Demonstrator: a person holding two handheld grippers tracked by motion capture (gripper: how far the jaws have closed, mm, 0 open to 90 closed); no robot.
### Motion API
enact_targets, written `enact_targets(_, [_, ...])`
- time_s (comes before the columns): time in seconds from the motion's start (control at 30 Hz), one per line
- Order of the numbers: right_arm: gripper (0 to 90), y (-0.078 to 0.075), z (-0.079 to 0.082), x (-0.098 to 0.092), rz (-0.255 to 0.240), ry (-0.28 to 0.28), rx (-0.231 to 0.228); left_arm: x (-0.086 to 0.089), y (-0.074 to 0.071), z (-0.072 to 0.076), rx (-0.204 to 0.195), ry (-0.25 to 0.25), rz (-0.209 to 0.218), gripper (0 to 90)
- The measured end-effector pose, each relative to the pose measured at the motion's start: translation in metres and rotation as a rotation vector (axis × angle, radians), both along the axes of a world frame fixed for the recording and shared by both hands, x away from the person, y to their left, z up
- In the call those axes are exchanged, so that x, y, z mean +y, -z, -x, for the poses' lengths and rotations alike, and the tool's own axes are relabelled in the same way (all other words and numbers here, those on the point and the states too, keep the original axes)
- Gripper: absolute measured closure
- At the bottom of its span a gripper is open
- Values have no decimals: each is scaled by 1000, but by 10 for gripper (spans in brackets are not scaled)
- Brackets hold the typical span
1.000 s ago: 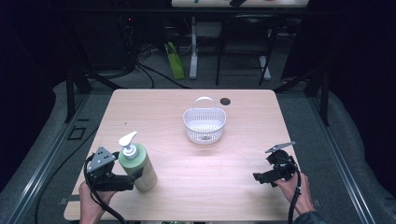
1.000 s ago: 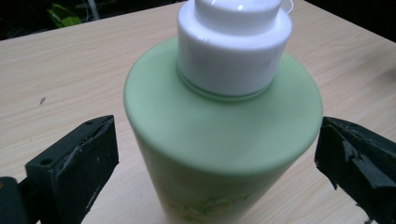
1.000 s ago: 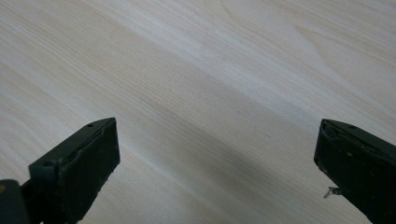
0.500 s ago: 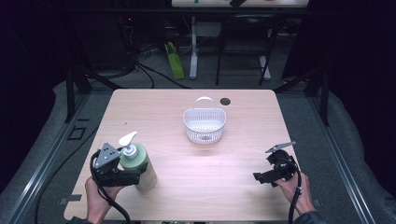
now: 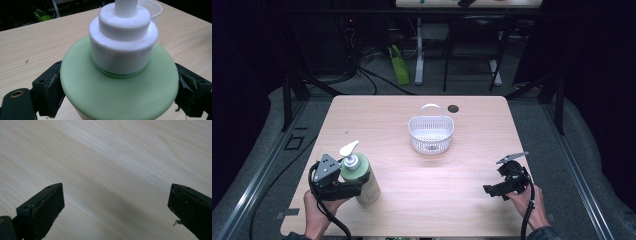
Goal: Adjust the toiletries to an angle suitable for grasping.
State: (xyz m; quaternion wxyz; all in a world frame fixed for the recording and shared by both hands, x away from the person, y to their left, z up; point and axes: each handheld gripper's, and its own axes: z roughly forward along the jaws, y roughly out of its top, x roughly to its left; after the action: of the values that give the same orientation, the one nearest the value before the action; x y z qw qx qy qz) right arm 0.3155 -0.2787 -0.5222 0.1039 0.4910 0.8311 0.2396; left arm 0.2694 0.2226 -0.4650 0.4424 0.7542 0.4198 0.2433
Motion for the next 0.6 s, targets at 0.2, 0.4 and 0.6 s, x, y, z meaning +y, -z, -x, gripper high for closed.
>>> enact_targets(0.2, [2,0,0,0,1,-1,1,0,1,-2,-10,0,13,120])
enact_targets(0.4, [3,0,0,0,2,0,2,-2,2,-7,-12,4,19,121])
enact_targets(0.6, [3,0,0,0,2,1,1,-6,2,-13,-19,8,23,121])
